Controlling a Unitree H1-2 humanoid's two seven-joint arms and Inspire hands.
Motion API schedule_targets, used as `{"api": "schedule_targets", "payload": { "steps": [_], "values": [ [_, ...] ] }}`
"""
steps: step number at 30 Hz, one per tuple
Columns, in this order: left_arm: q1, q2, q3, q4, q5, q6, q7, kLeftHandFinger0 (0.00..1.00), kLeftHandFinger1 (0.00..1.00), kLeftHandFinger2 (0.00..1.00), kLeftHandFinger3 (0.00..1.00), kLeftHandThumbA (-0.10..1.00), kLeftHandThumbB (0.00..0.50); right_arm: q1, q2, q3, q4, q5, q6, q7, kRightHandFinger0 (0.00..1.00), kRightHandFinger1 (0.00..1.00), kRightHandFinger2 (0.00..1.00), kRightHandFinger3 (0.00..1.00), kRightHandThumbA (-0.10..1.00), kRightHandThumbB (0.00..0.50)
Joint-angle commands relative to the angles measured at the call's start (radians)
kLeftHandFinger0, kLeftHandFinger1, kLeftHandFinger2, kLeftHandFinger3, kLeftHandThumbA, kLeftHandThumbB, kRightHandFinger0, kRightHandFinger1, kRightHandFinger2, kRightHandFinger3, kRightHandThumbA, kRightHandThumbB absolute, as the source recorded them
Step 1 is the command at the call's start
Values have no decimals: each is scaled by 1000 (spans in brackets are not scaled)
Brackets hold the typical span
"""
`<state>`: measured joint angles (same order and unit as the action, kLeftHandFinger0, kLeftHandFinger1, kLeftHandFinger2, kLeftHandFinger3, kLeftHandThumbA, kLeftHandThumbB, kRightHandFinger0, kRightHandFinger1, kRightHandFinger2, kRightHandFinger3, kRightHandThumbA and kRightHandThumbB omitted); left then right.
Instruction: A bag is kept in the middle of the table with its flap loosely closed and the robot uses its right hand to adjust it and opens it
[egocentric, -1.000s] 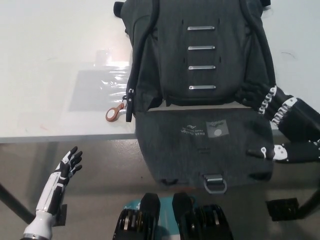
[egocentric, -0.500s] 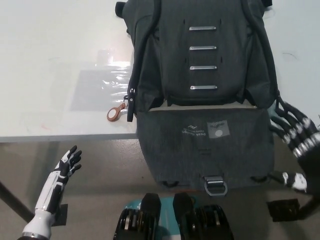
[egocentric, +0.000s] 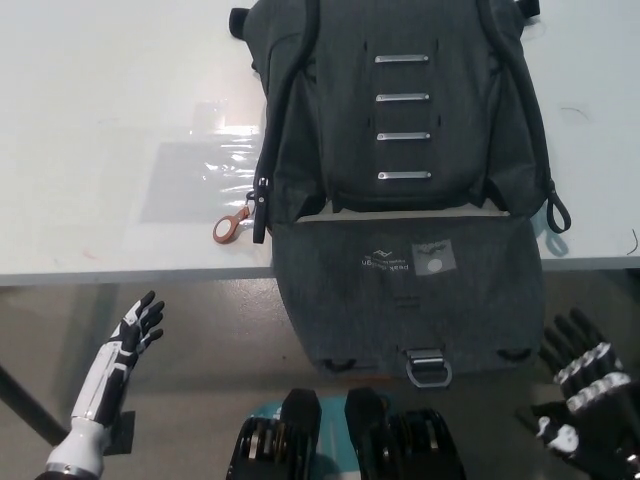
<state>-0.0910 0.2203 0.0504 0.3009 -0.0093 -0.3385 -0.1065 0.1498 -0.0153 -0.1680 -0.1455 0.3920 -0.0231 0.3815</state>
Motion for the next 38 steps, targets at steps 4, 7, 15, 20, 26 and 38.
{"api": "schedule_targets", "payload": {
  "steps": [4,7,15,20,26,38],
  "values": [
    [-36,23,-14,-4,16,-14,-13,1000,1000,1000,1000,1000,474,4,75,165,113,-193,-143,-34,1000,1000,1000,1000,1000,286],
    [-36,22,-19,-14,20,-13,-13,1000,1000,1000,1000,1000,466,-11,76,222,125,-217,-140,-29,1000,1000,1000,1000,1000,223],
    [-30,10,-51,-6,29,-31,-19,1000,1000,1000,1000,1000,486,-56,98,334,186,-280,-131,-61,1000,1000,1000,1000,1000,222],
    [-17,4,-64,-25,21,-19,-24,1000,1000,1000,1000,1000,500,-63,90,340,215,-264,-144,-59,1000,1000,1000,1000,1000,218],
    [-4,-13,-78,-20,22,-34,-22,1000,1000,1000,1000,1000,500,-74,79,344,227,-285,-162,-66,1000,1000,1000,1000,1000,214],
    [17,-32,-131,-7,57,-49,-23,1000,1000,1000,1000,1000,500,-97,83,341,222,-292,-156,-80,1000,1000,1000,1000,1000,206]
  ]
}}
